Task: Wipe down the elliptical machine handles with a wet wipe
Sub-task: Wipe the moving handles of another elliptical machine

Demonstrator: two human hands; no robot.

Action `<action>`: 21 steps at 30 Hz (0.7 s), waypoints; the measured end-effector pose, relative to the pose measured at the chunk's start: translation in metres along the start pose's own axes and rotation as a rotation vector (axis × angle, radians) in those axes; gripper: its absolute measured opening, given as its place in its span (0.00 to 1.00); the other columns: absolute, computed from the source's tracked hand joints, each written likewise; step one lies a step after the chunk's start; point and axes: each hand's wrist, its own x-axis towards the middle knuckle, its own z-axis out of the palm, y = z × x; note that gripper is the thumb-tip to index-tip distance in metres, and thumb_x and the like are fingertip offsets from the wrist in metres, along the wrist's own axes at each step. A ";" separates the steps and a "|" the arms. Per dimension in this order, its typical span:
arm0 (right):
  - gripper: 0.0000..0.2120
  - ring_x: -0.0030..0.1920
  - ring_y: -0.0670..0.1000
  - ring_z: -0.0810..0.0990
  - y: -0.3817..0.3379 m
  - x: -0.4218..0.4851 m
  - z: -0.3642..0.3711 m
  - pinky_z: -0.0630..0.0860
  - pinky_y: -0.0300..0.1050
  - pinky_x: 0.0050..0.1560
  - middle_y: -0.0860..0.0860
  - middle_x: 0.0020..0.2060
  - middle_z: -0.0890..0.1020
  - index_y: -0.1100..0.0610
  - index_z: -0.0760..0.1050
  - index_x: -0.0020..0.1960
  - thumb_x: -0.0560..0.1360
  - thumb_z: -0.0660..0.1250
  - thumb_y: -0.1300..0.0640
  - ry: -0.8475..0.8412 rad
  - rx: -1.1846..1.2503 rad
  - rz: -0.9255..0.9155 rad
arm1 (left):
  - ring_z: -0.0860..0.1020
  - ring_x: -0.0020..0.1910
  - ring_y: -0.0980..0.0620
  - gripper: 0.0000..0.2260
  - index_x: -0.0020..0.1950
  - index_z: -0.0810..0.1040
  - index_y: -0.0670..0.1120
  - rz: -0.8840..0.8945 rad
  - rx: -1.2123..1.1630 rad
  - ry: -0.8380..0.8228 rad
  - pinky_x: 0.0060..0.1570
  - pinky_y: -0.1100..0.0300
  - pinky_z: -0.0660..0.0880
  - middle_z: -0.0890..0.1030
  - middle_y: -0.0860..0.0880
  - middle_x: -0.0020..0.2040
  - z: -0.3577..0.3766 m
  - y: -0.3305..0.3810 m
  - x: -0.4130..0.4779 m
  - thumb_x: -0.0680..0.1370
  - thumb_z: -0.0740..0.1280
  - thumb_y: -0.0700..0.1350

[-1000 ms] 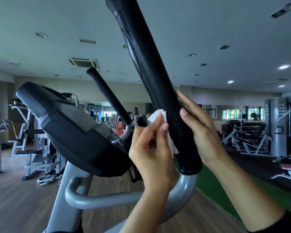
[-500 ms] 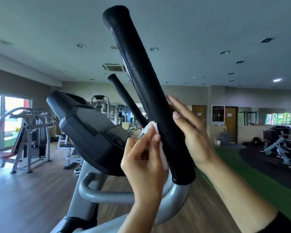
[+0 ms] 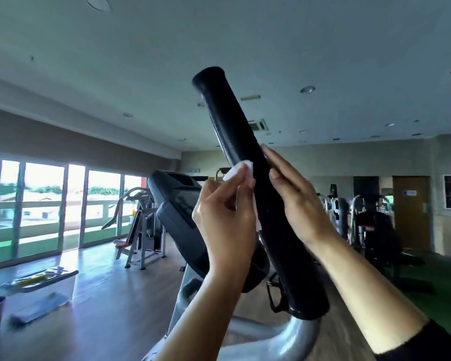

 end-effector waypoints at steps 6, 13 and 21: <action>0.18 0.68 0.40 0.71 0.003 0.010 -0.004 0.64 0.46 0.72 0.42 0.67 0.75 0.42 0.70 0.68 0.79 0.60 0.53 -0.030 0.059 0.012 | 0.74 0.31 0.61 0.06 0.50 0.83 0.58 0.016 0.042 0.058 0.36 0.72 0.67 0.77 0.51 0.35 -0.006 0.013 0.015 0.74 0.73 0.52; 0.17 0.67 0.42 0.72 -0.003 0.034 0.002 0.65 0.46 0.71 0.43 0.65 0.76 0.43 0.71 0.68 0.81 0.60 0.54 -0.031 0.103 0.015 | 0.71 0.29 0.60 0.08 0.53 0.84 0.56 0.090 0.196 0.041 0.34 0.73 0.63 0.77 0.47 0.34 0.006 0.020 0.070 0.76 0.70 0.54; 0.18 0.62 0.34 0.73 -0.004 0.036 0.003 0.69 0.30 0.62 0.33 0.61 0.76 0.40 0.71 0.68 0.81 0.60 0.56 -0.049 0.100 -0.022 | 0.75 0.32 0.60 0.07 0.50 0.85 0.55 0.082 0.131 -0.035 0.33 0.73 0.67 0.79 0.51 0.35 -0.006 0.019 0.046 0.73 0.73 0.53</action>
